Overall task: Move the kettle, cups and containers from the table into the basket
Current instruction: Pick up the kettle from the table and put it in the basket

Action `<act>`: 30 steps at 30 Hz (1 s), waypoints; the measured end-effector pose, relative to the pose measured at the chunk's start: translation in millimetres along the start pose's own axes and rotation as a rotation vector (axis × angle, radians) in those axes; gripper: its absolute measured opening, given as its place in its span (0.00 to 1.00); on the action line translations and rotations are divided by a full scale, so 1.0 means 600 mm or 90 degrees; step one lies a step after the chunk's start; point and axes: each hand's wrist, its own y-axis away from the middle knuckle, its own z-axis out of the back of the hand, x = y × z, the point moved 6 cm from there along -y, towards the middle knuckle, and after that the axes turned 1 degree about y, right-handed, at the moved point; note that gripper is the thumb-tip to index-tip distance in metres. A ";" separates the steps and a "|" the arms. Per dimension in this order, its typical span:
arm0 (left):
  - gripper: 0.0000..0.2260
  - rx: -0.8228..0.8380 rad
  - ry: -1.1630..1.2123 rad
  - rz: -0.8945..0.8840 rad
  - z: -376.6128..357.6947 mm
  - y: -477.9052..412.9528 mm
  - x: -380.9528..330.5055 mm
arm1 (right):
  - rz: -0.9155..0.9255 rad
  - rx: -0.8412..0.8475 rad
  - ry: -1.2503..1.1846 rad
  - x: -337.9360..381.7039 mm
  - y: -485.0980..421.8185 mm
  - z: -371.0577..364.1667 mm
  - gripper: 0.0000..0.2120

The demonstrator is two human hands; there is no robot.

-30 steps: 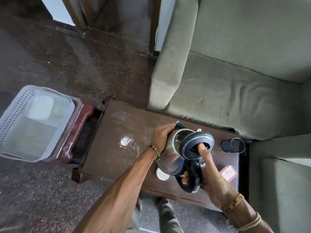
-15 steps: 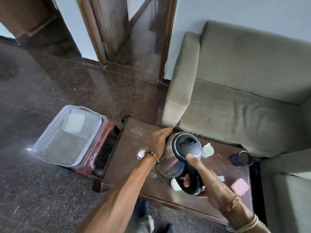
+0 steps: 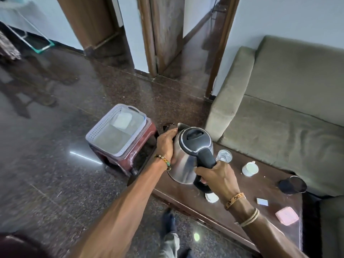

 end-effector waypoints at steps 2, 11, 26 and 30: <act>0.13 -0.001 -0.001 -0.011 0.032 0.016 -0.016 | 0.033 0.002 -0.007 0.022 0.016 -0.014 0.18; 0.13 -0.115 -0.029 -0.080 0.198 0.037 -0.095 | 0.098 0.008 -0.005 0.134 0.059 -0.099 0.15; 0.14 -0.104 0.007 -0.081 0.501 -0.029 -0.144 | 0.112 0.027 0.043 0.309 0.098 -0.349 0.15; 0.12 -0.128 0.012 -0.109 0.559 -0.046 -0.198 | 0.127 0.035 0.013 0.370 0.101 -0.390 0.15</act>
